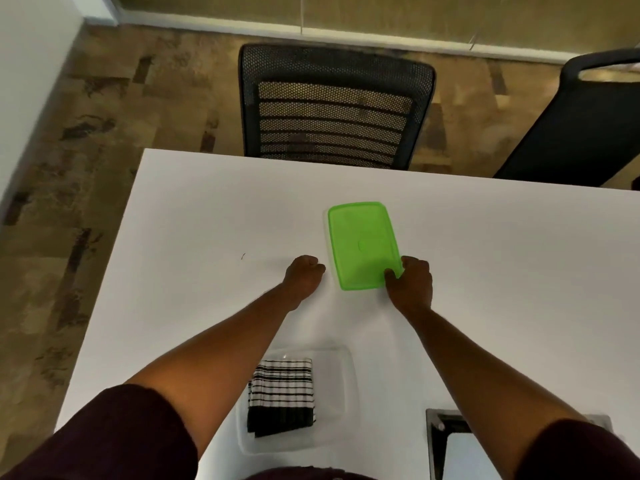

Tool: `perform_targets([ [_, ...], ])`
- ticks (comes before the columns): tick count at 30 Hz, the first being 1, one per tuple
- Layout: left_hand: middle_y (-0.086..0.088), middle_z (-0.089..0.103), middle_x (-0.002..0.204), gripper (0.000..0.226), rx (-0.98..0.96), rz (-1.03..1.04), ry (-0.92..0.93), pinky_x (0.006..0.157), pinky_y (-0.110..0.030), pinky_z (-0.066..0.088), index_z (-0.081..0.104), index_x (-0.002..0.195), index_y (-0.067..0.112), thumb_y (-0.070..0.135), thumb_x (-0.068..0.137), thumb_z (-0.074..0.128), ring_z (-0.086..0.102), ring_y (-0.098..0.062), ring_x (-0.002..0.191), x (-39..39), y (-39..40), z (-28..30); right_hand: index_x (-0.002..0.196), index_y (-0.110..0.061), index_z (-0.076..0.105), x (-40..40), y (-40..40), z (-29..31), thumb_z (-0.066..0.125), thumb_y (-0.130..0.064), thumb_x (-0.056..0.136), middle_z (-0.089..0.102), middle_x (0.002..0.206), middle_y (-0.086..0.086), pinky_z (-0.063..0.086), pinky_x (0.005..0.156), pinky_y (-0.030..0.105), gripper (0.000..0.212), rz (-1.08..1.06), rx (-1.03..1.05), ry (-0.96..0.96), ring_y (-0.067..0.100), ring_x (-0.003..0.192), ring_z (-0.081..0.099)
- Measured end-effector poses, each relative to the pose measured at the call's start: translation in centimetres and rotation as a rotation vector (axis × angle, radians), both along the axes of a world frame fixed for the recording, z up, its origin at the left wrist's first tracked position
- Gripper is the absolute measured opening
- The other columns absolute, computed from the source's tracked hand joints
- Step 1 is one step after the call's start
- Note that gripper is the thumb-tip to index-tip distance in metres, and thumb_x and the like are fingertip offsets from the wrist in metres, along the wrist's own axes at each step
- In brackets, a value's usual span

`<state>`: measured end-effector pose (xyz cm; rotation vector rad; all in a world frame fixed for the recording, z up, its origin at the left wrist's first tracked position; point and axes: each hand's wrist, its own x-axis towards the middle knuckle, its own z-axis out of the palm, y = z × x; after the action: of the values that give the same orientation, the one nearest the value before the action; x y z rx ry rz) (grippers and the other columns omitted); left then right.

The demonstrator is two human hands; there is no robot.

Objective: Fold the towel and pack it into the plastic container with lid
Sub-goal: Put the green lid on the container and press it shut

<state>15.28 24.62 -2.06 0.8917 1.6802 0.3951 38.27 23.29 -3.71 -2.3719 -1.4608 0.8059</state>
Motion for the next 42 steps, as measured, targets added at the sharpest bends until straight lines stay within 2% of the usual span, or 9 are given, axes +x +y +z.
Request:
perform_targets([
  [3, -0.015, 0.050, 0.088, 0.012, -0.011, 0.053, -0.105, 0.077, -0.034, 0.034, 0.045, 0.070, 0.024, 0.025, 0.074, 0.056, 0.045, -0.023, 0.085, 1.8, 1.5, 0.2, 0.140, -0.004, 0.053, 0.6, 1.2, -1.0, 0.069, -0.028, 0.091, 0.051, 0.137, 0.024, 0.044, 0.106, 0.045, 0.057, -0.008, -0.062, -0.003, 0.045, 0.126, 0.052],
  [9, -0.014, 0.042, 0.076, 0.023, 0.012, 0.085, -0.123, 0.071, -0.036, 0.032, 0.038, 0.066, 0.021, 0.027, 0.079, 0.055, 0.042, -0.023, 0.076, 4.0, 3.0, -0.3, 0.141, -0.006, 0.053, 0.3, 2.1, -2.2, 0.068, -0.028, 0.091, 0.052, 0.133, 0.023, 0.045, 0.104, 0.044, 0.056, -0.031, -0.099, 0.038, 0.044, 0.122, 0.054],
  [12, -0.003, 0.049, 0.068, 0.021, -0.028, 0.132, -0.157, 0.074, -0.034, 0.037, 0.055, 0.070, 0.016, 0.017, 0.090, 0.062, 0.047, -0.022, 0.075, 3.8, 2.8, -0.9, 0.134, -0.008, 0.057, 0.2, 1.9, -2.0, 0.064, -0.016, 0.090, 0.055, 0.130, 0.019, 0.047, 0.100, 0.042, 0.045, -0.064, -0.090, 0.066, 0.040, 0.119, 0.057],
  [18, -0.009, 0.055, 0.099, 0.020, -0.143, 0.287, -0.364, 0.089, -0.039, 0.048, 0.058, 0.089, 0.017, 0.035, 0.092, 0.067, 0.053, -0.025, 0.094, 2.9, 1.3, 0.0, 0.116, -0.012, 0.055, -0.3, 0.1, -0.2, 0.052, 0.004, 0.083, 0.067, 0.112, 0.009, 0.051, 0.085, 0.041, 0.037, -0.140, 0.035, 0.193, 0.033, 0.103, 0.064],
  [25, -0.012, 0.059, 0.107, 0.075, -0.182, 0.525, -0.695, 0.102, -0.039, 0.044, 0.055, 0.116, 0.005, 0.072, 0.091, 0.036, 0.057, -0.026, 0.105, -0.9, -2.2, 4.1, 0.108, -0.017, 0.054, -1.8, -4.1, 3.7, 0.050, 0.012, 0.087, 0.072, 0.098, -0.002, 0.056, 0.080, 0.049, 0.036, -0.023, 0.294, 0.378, 0.026, 0.092, 0.069],
  [29, -0.029, 0.054, 0.134, 0.107, -0.161, 0.663, -0.997, 0.114, -0.050, 0.039, 0.047, 0.131, -0.009, 0.085, 0.081, 0.033, 0.051, -0.042, 0.131, -3.6, -4.7, 6.4, 0.105, -0.034, 0.053, -2.9, -8.2, 6.2, 0.054, 0.003, 0.093, 0.066, 0.100, -0.015, 0.053, 0.079, 0.030, 0.039, 0.138, 0.444, 0.322, 0.008, 0.093, 0.065],
  [34, -0.024, 0.059, 0.132, 0.068, -0.123, 0.623, -1.132, 0.104, -0.048, 0.048, 0.050, 0.131, 0.000, 0.055, 0.093, 0.054, 0.059, -0.038, 0.123, -6.0, -8.5, 8.8, 0.105, -0.023, 0.058, -3.9, -12.4, 7.4, 0.057, 0.015, 0.081, 0.063, 0.111, -0.009, 0.049, 0.092, 0.026, 0.046, 0.342, 0.611, 0.279, 0.013, 0.107, 0.062],
  [38, -0.023, 0.071, 0.116, 0.046, -0.123, 0.622, -1.060, 0.079, -0.047, 0.062, 0.052, 0.135, 0.001, 0.031, 0.102, 0.044, 0.074, -0.036, 0.096, -6.6, -11.7, 9.4, 0.100, -0.015, 0.066, -3.9, -15.4, 7.2, 0.068, 0.011, 0.080, 0.063, 0.123, 0.001, 0.043, 0.107, 0.031, 0.033, 0.509, 0.635, 0.284, 0.020, 0.127, 0.053],
  [42, -0.021, 0.057, 0.142, 0.046, -0.089, 0.630, -0.989, 0.095, -0.051, 0.055, 0.046, 0.143, 0.007, 0.032, 0.107, 0.034, 0.063, -0.039, 0.118, -7.1, -14.3, 8.8, 0.117, -0.018, 0.063, -3.0, -17.7, 7.6, 0.080, 0.001, 0.073, 0.051, 0.138, 0.001, 0.041, 0.110, 0.024, 0.051, 0.542, 0.498, 0.478, 0.014, 0.136, 0.048],
])
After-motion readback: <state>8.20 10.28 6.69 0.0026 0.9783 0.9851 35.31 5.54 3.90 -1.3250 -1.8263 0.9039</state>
